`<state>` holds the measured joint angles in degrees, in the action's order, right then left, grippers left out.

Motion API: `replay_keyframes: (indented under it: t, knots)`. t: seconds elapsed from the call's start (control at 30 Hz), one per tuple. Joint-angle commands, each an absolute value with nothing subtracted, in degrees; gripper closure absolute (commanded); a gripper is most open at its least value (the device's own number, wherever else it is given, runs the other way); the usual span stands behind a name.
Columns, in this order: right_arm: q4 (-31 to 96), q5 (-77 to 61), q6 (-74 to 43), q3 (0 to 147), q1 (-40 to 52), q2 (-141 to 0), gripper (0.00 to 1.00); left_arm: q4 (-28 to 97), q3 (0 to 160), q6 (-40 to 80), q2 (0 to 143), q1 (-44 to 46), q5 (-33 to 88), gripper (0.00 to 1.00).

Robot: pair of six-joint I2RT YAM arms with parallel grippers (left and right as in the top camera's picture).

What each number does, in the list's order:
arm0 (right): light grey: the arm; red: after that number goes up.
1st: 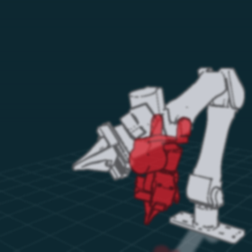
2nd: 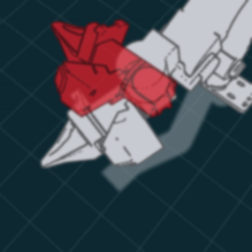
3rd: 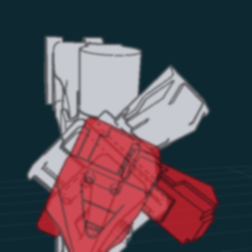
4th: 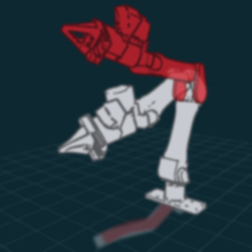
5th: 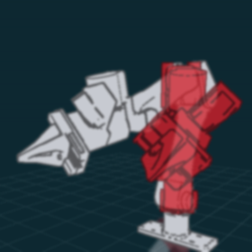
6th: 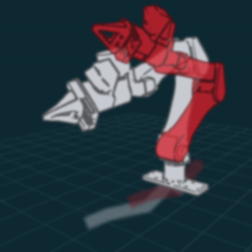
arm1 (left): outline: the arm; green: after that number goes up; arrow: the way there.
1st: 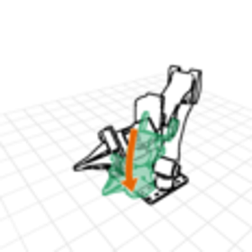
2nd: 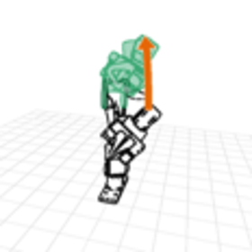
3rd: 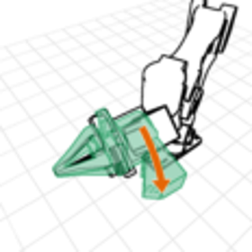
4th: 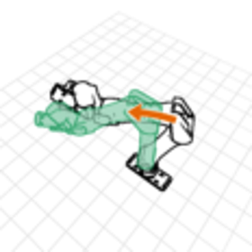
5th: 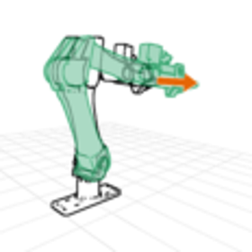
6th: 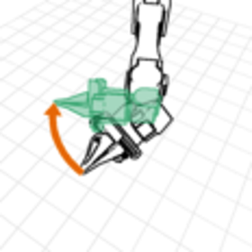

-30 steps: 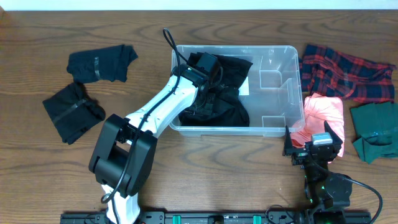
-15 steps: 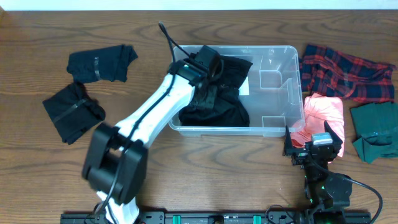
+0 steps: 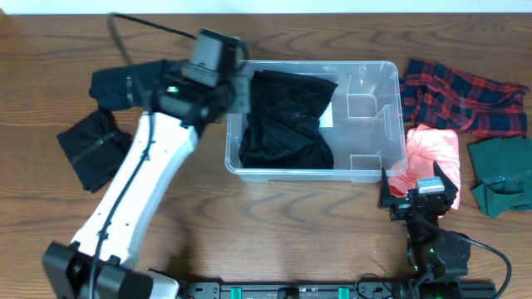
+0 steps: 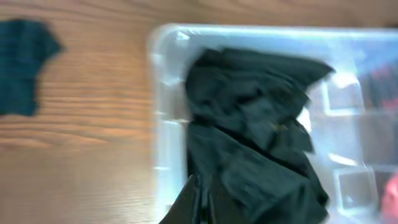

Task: Pack container
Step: 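Open the left gripper and move it to the rolled black item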

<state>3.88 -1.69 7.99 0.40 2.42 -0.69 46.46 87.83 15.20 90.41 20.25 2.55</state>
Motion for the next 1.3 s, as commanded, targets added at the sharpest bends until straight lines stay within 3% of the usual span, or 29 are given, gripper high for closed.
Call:
replay_keyframes:
  t: [0.0, 0.63, 0.83, 0.9, 0.93, 1.27]
  knots:
    - [4.10, -1.72, 8.43, 0.32, 1.89, -0.45, 0.01, 46.65, 88.86, 15.25, 88.99, 16.16, 0.38, 0.93]
    - [4.10, -1.69, 8.43, 0.32, 1.89, -0.45, 0.01, 52.95, 88.07, 15.27, 89.56, -8.32, 0.36, 0.93]
    - [4.10, -1.69, 8.43, 0.32, 1.89, -0.45, 0.01, 53.78, 86.06, 15.29, 89.86, -13.13, -2.87, 0.83]
    - [4.10, -1.72, 8.43, 0.32, 1.89, -0.45, 0.01, 53.78, 85.34, 15.29, 89.86, -14.02, -4.03, 0.66]
    - [4.10, -1.72, 8.43, 0.32, 1.89, -0.45, 0.01, 53.78, 85.14, 15.27, 89.91, -14.37, -4.19, 0.63]
    - [4.10, -1.69, 8.43, 0.32, 1.89, -0.45, 0.01, 53.52, 83.61, 15.31, 91.00, -15.46, -9.13, 0.45]
